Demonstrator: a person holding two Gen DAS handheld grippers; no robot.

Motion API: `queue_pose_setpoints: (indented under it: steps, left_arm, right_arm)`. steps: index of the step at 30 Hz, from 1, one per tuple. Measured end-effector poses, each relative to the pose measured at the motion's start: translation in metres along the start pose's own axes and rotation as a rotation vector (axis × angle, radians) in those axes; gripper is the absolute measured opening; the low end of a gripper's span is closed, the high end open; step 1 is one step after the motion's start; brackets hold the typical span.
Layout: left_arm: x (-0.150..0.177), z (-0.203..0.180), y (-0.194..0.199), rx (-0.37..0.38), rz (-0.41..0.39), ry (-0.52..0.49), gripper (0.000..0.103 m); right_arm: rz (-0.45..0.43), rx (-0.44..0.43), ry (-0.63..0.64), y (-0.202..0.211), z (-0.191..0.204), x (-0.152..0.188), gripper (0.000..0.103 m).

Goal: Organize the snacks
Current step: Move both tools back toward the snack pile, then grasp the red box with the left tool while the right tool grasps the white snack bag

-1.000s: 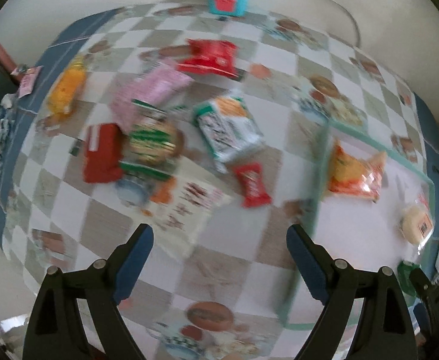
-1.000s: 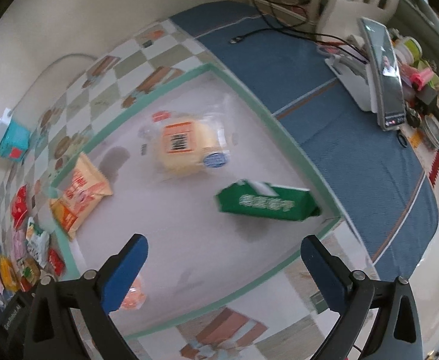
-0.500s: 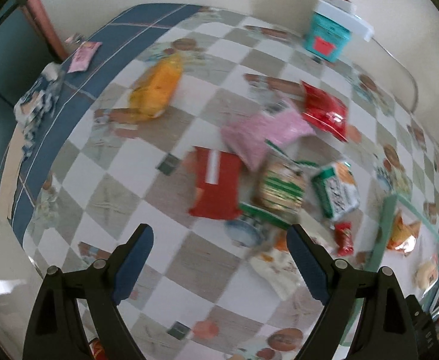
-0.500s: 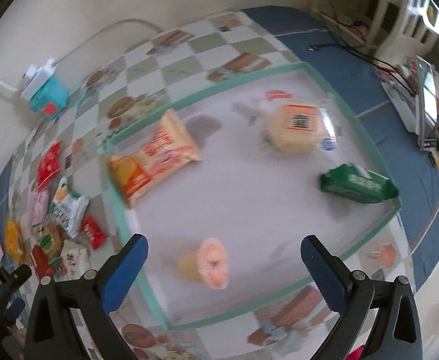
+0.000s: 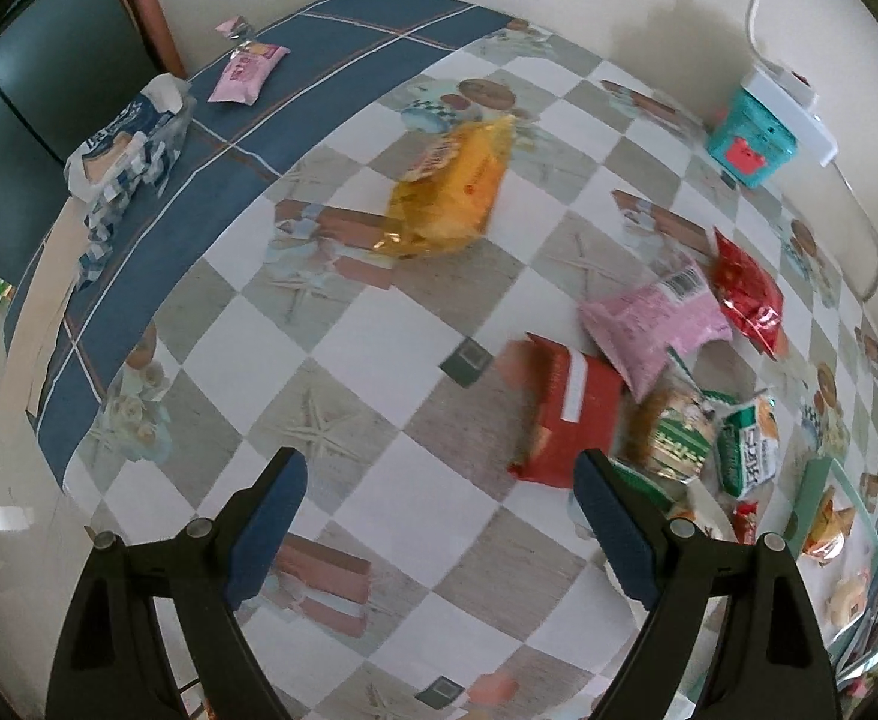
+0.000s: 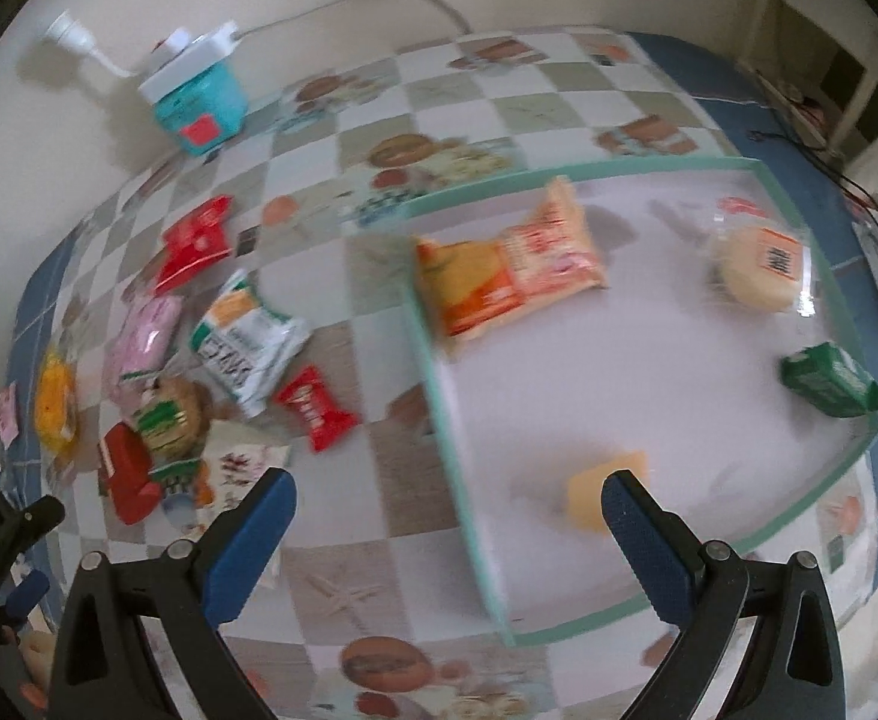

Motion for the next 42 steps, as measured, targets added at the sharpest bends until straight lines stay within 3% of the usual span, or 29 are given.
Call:
queue_pose_setpoints:
  steps: [8, 20, 35, 38, 39, 42]
  left_arm:
    - [-0.003, 0.008, -0.026, -0.006, 0.066, 0.047, 0.091]
    - [0.006, -0.023, -0.054, 0.006, 0.130, -0.011, 0.091]
    - [0.002, -0.078, -0.061, 0.055, 0.106, -0.103, 0.091]
    - [0.007, -0.087, -0.063, 0.062, 0.103, -0.125, 0.083]
    - [0.008, -0.089, -0.063, 0.063, 0.104, -0.129, 0.075]
    - [0.011, -0.092, -0.070, 0.064, 0.118, -0.134, 0.059]
  right_arm:
    - [0.022, -0.028, 0.046, -0.019, 0.043, 0.000, 0.103]
    - [0.069, -0.061, 0.092, -0.053, 0.085, 0.002, 0.103]
    - [0.077, -0.057, 0.114, -0.074, 0.114, -0.012, 0.103]
    - [0.068, -0.051, 0.104, -0.075, 0.111, -0.011, 0.102]
    - [0.062, -0.050, 0.104, -0.075, 0.111, -0.012, 0.102]
    - [0.048, -0.065, 0.108, -0.073, 0.112, -0.014, 0.089]
Point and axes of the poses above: each gripper's, at about its wrist camera, not at the fingertips, and y roughly against the way its jaws point, z to its left, x to its underside, the point moved 9 cm from there along -y, roughly the way its jaws point, and after that the axes turned 15 degrees about y, right-handed, at the moved point
